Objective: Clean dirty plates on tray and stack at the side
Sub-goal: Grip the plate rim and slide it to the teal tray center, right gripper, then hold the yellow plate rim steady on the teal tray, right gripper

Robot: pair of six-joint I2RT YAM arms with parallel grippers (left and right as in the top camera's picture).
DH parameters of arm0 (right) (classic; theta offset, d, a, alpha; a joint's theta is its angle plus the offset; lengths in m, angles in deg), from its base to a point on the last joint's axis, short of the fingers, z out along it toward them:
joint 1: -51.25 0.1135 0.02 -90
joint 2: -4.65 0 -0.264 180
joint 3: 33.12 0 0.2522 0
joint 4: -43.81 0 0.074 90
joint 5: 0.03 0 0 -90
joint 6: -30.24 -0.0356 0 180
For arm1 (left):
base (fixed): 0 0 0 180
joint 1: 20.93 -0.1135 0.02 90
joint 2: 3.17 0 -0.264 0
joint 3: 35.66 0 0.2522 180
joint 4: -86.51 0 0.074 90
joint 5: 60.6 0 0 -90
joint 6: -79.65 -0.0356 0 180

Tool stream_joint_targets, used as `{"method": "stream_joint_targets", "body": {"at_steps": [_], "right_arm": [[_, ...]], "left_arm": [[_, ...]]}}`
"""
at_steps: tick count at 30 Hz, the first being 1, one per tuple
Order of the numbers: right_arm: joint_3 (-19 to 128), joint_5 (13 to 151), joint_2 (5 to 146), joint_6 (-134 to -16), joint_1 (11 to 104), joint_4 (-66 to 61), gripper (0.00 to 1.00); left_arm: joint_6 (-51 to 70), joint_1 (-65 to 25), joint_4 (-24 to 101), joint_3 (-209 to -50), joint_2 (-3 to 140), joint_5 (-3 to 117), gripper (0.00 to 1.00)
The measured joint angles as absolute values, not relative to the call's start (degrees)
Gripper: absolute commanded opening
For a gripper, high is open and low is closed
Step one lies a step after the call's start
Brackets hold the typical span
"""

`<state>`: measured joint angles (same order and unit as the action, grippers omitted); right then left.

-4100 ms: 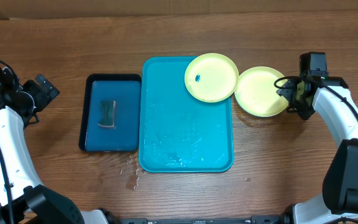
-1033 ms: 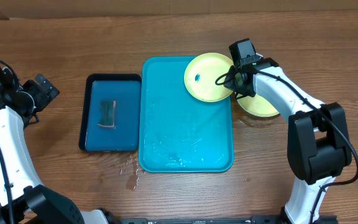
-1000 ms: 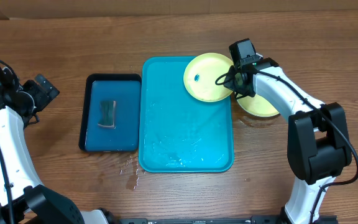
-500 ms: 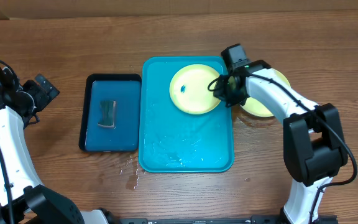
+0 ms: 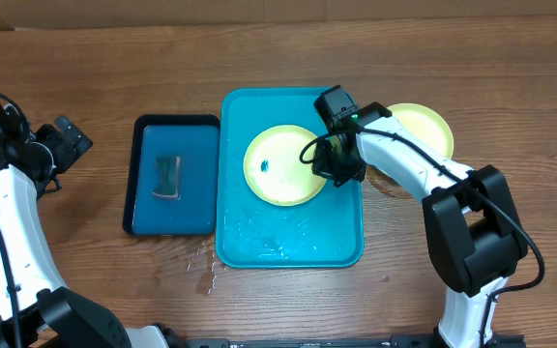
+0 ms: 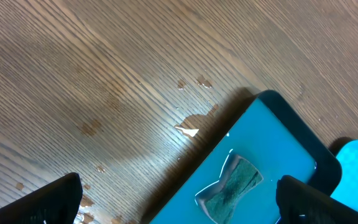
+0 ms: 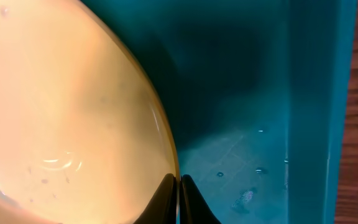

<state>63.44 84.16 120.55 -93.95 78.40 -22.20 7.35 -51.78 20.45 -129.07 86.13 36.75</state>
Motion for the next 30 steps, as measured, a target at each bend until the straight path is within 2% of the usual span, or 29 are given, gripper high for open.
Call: {"method": "stream_joint_targets", "body": {"at_steps": [3, 4, 5, 8, 13, 14, 18, 22, 28, 30], "right_arm": [[63.44, 84.19, 120.55, -92.10, 78.80, -21.98, 0.09], [63.44, 84.21, 120.55, -91.59, 78.95, -22.00, 0.13], [63.44, 84.16, 120.55, -91.07, 79.04, -22.00, 0.21], [63.44, 84.19, 120.55, -90.50, 79.15, -22.31, 0.24], [63.42, 83.99, 120.55, -90.44, 79.36, -23.60, 0.23], [63.40, 83.92, 120.55, -90.48, 79.47, -23.53, 0.19], [62.53, 83.95, 120.55, -91.03, 80.26, -23.01, 0.17], [62.20, 84.21, 120.55, -91.29, 80.76, -22.40, 0.04], [62.20, 86.74, 120.55, -91.24, 80.89, -21.46, 0.04], [62.20, 87.90, 120.55, -91.22, 80.96, -21.08, 0.07]], "left_arm": [[7.35, -51.78, 20.45, -129.07, 86.13, 36.75, 1.00], [7.35, -51.78, 20.45, -129.07, 86.13, 36.75, 1.00], [7.35, -51.78, 20.45, -129.07, 86.13, 36.75, 1.00], [7.35, -51.78, 20.45, -129.07, 86.13, 36.77, 1.00], [7.35, -51.78, 20.45, -129.07, 86.13, 36.75, 1.00], [7.35, -51.78, 20.45, -129.07, 86.13, 36.75, 1.00], [7.35, -51.78, 20.45, -129.07, 86.13, 36.75, 1.00], [7.35, -51.78, 20.45, -129.07, 86.13, 36.75, 1.00], [7.35, -51.78, 20.45, -129.07, 86.13, 36.75, 1.00], [7.35, -51.78, 20.45, -129.07, 86.13, 36.75, 1.00]]}}
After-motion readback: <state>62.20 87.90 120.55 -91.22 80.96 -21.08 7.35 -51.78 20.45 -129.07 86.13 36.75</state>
